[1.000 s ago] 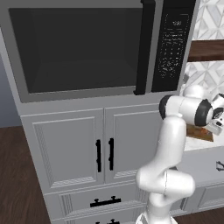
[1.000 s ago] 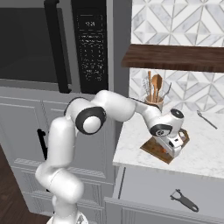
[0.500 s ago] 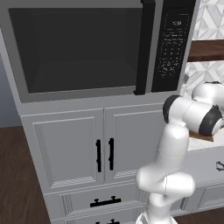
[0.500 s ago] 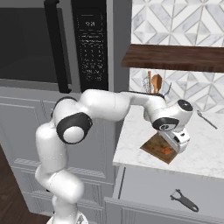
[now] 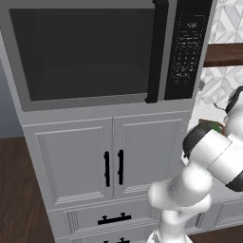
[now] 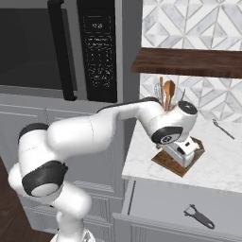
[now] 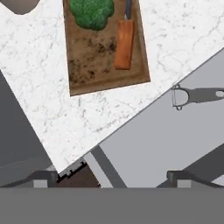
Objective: Place the appropriate cutting tool for cutting the broccoli skin on the cutting board.
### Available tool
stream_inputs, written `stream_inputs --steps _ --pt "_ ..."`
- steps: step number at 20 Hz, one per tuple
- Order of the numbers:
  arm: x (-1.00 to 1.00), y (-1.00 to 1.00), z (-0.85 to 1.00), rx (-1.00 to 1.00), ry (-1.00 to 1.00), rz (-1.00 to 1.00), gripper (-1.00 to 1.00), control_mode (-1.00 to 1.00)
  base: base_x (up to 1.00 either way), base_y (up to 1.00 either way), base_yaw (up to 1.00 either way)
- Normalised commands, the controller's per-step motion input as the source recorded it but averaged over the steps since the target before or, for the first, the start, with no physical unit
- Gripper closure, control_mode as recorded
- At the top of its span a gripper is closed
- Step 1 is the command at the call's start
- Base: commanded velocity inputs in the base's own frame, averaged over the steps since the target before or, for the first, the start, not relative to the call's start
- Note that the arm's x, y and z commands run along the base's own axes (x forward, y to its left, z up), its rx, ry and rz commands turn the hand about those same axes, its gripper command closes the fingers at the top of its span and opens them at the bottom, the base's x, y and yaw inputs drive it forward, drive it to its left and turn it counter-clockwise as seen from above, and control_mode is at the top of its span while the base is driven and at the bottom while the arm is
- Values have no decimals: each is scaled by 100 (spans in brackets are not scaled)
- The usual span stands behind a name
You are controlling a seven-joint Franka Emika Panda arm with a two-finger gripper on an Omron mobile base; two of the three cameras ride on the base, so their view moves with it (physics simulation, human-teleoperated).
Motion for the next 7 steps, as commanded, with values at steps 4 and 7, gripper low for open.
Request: stream_inputs --steps 4,7 --pt "-91 100 33 -21 0 8 -100 -100 0 0 0" --pt "-80 100 40 -23 -2 5 -100 -100 0 0 0"
